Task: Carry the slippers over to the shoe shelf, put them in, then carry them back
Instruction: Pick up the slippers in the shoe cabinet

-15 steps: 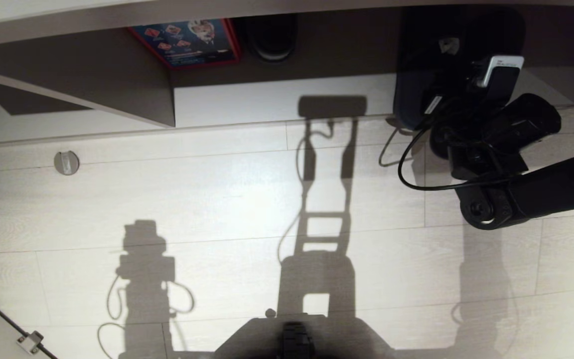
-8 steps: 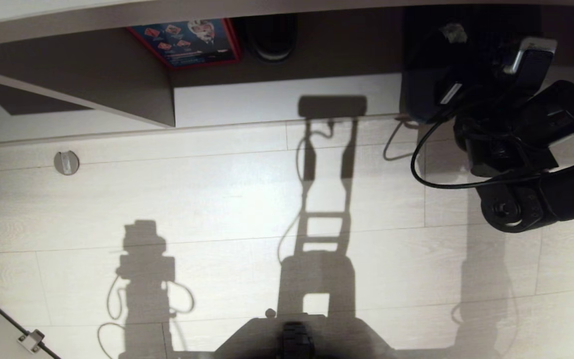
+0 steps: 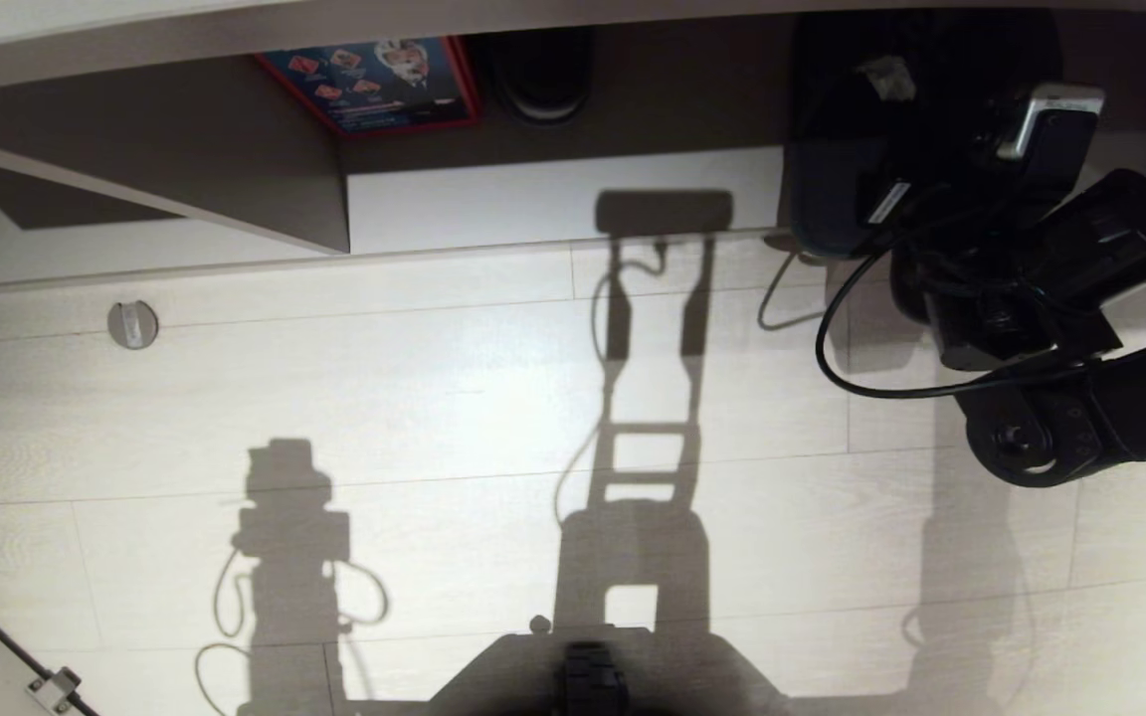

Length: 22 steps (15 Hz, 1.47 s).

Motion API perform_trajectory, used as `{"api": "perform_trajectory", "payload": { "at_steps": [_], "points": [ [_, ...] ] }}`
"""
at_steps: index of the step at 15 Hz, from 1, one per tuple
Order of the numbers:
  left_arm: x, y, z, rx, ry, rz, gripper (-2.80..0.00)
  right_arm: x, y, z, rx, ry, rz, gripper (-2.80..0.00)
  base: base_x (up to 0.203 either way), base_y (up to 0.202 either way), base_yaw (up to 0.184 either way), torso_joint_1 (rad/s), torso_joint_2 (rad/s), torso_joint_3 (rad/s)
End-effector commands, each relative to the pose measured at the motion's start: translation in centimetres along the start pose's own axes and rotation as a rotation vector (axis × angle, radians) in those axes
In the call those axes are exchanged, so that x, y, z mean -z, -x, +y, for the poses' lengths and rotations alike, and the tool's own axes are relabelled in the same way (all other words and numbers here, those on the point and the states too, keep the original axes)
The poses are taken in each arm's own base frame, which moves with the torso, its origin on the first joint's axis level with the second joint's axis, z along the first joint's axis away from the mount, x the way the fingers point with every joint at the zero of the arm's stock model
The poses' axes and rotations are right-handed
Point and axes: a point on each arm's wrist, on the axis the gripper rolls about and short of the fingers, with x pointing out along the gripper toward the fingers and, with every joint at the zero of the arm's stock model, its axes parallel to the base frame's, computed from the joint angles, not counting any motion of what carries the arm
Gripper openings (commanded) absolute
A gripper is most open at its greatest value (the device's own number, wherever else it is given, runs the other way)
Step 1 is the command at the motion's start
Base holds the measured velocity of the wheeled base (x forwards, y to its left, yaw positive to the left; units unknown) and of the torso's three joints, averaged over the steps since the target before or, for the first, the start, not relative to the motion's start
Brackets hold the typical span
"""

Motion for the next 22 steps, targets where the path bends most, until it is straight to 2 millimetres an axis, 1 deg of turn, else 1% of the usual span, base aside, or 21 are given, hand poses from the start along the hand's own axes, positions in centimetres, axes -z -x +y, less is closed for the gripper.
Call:
{"api": "perform_trajectory", "payload": {
  "at_steps": [1,3,5,10,11,13,16,17,22],
  "points": [
    [0.0,0.0,0.0,-0.001,0.0,0.0,-2.8,-0.7,0.8,0.4,-0.013,-0.009,0.0,-2.8,0.0,0.0,0.0,0.0,0.0,0.0],
    [0.0,0.0,0.0,-0.001,0.0,-0.001,-2.8,-1.9,1.3,0.4,-0.015,-0.019,-0.006,-2.8,0.0,0.0,0.0,0.0,0.0,0.0],
    [0.0,0.0,0.0,-0.001,0.0,-0.001,-2.8,-3.5,2.3,-0.1,-0.017,-0.026,-0.014,-2.8,0.0,0.0,0.0,0.0,0.0,0.0],
    [0.0,0.0,0.0,-0.001,0.0,-0.001,-2.8,-4.2,5.6,-0.9,-0.049,-0.015,0.055,-2.8,0.0,0.0,0.0,0.0,0.0,0.0],
    [0.0,0.0,0.0,-0.001,0.0,-0.001,-2.8,-4.3,6.1,-1.0,-0.054,-0.014,0.064,-2.8,0.0,0.0,0.0,0.0,0.0,0.0],
    [0.0,0.0,0.0,-0.001,0.0,0.001,-2.8,-4.4,6.3,-1.0,-0.053,-0.016,0.066,-2.8,0.0,0.0,0.0,0.0,0.0,0.0],
    [0.0,0.0,0.0,-0.001,0.0,-0.001,-2.8,-5.1,8.4,-1.5,-0.059,-0.017,0.101,-2.8,0.0,0.0,0.0,0.0,0.0,0.0],
    [0.0,0.0,0.0,-0.001,0.0,-0.001,-2.8,-5.2,8.6,-1.6,-0.056,-0.018,0.103,-2.8,0.0,0.0,0.0,0.0,0.0,0.0],
    [0.0,0.0,0.0,-0.001,0.0,-0.001,-2.8,-6.6,11.3,-3.0,-0.056,-0.013,0.118,-2.8,0.0,0.0,0.0,0.0,0.0,0.0]
  ]
}}
